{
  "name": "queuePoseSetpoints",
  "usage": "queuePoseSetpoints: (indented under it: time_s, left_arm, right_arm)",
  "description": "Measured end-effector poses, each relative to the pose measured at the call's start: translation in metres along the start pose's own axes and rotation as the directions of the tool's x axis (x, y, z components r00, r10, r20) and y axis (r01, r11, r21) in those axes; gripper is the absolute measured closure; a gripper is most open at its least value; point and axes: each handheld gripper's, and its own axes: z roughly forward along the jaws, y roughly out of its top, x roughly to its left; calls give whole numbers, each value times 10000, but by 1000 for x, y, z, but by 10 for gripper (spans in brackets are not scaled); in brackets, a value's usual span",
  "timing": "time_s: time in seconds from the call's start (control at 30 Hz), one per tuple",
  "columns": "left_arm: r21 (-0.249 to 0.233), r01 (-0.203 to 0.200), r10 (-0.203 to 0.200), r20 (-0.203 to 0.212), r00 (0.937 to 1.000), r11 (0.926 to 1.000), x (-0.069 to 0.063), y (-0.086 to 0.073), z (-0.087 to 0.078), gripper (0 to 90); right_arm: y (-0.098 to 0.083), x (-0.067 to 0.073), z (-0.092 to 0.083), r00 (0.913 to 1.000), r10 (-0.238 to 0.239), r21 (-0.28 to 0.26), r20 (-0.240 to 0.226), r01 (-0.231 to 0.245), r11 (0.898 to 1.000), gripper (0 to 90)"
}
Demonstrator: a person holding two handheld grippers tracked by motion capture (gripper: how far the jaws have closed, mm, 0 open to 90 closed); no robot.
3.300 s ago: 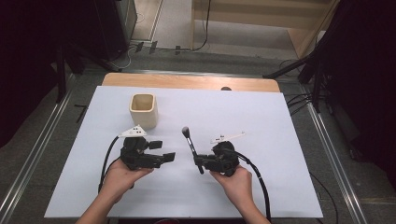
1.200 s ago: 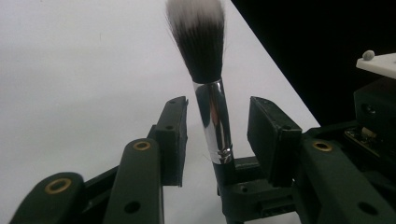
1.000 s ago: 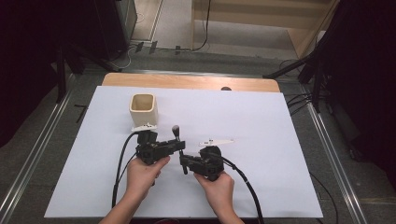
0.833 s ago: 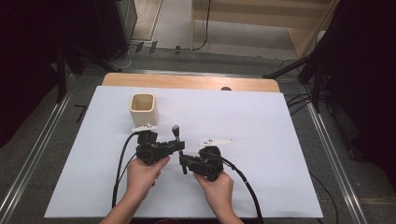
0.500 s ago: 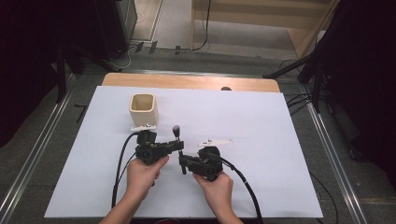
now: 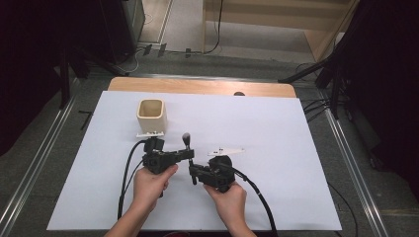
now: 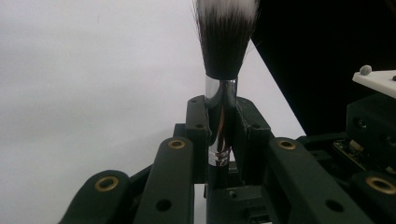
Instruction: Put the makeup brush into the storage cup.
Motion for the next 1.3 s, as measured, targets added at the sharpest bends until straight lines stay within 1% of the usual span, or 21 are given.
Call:
queuePoseSetpoints:
  time_s: [0.07,0.13,0.17,0.27,0.33,0.37,0.4,0.43,0.47,0.53,0.57,0.6,0.7,0.73,0.8,0.9,1.1,1.2,1.23,1.27,1.3]
  left_arm:
    - [-16,-4,4,-6,10000,10000,0,0,0,788]
    - [-26,-33,33,-34,10000,10000,-1,0,0,788]
    - [21,-64,64,-49,10000,10000,-1,0,0,788]
    - [73,-119,120,-121,9999,9999,-1,0,0,787]
    - [107,-124,126,-110,9999,9999,0,1,-1,787]
    - [125,-168,169,-146,9998,9998,0,1,-1,788]
    - [150,-237,239,-152,9996,9996,0,1,0,787]
    - [170,-277,280,-180,9994,9995,-1,1,-1,788]
    - [178,-274,277,-171,9995,9995,-1,1,0,788]
    - [238,-292,296,-162,9994,9993,-1,2,0,788]
    - [277,-303,308,-197,9993,9992,-1,2,0,788]
    - [321,-306,312,-183,9993,9990,-1,2,1,788]
    - [364,-303,309,-180,9994,9989,1,2,0,787]
    - [270,-273,277,-144,9995,9993,1,2,0,788]
    - [283,-269,273,-140,9995,9992,1,2,-1,788]
    - [345,-274,278,-129,9995,9990,2,3,-2,788]
    - [429,-289,296,-159,9994,9987,5,4,-5,787]
    - [452,-333,341,-165,9993,9984,6,6,-6,788]
    - [450,-298,305,-142,9994,9985,6,6,-7,788]
    - [495,-342,349,-134,9993,9982,6,6,-8,788]
    - [548,-368,375,-129,9992,9978,6,7,-8,788]
  right_arm:
    - [0,0,0,10000,-22,6,-20,22,10000,784]
    - [1,-1,0,9998,13,17,-213,-12,10000,686]
    - [1,-2,1,9994,60,-24,-338,-60,10000,662]
    - [2,-2,-1,9991,-77,-56,-409,74,10000,602]
    - [2,-3,-1,9987,-106,55,-489,109,9999,565]
    - [2,-4,-1,9984,-252,73,-504,256,9996,540]
    - [2,-4,-1,9977,-555,85,-383,559,9984,511]
    - [1,-4,-1,9947,-999,-36,-226,998,9950,475]
    - [1,-4,-1,9917,-1276,-74,-120,1275,9918,454]
    - [2,-4,-2,9889,-1473,128,-199,1476,9890,431]
    - [3,-4,-3,9891,-1440,245,-305,1447,9892,398]
    - [3,-5,-3,9884,-1483,333,-328,1494,9882,387]
    - [4,-7,-4,9799,-1991,546,-125,1994,9784,368]
    - [5,-9,-5,9794,-2009,578,-179,2016,9778,365]
    - [5,-12,-7,9791,-2021,650,-224,2031,9770,365]
    - [6,-15,-9,9737,-2262,586,-281,2275,9720,350]
    - [6,-20,-11,9590,-2829,896,-184,2834,9548,318]
    - [7,-24,-12,9573,-2839,965,-556,2881,9527,313]
    - [7,-25,-13,9559,-2877,997,-583,2924,9511,306]
    - [7,-25,-13,9513,-3029,1003,-581,3074,9463,303]
    - [7,-25,-13,9439,-3260,1044,-528,3299,9382,303]
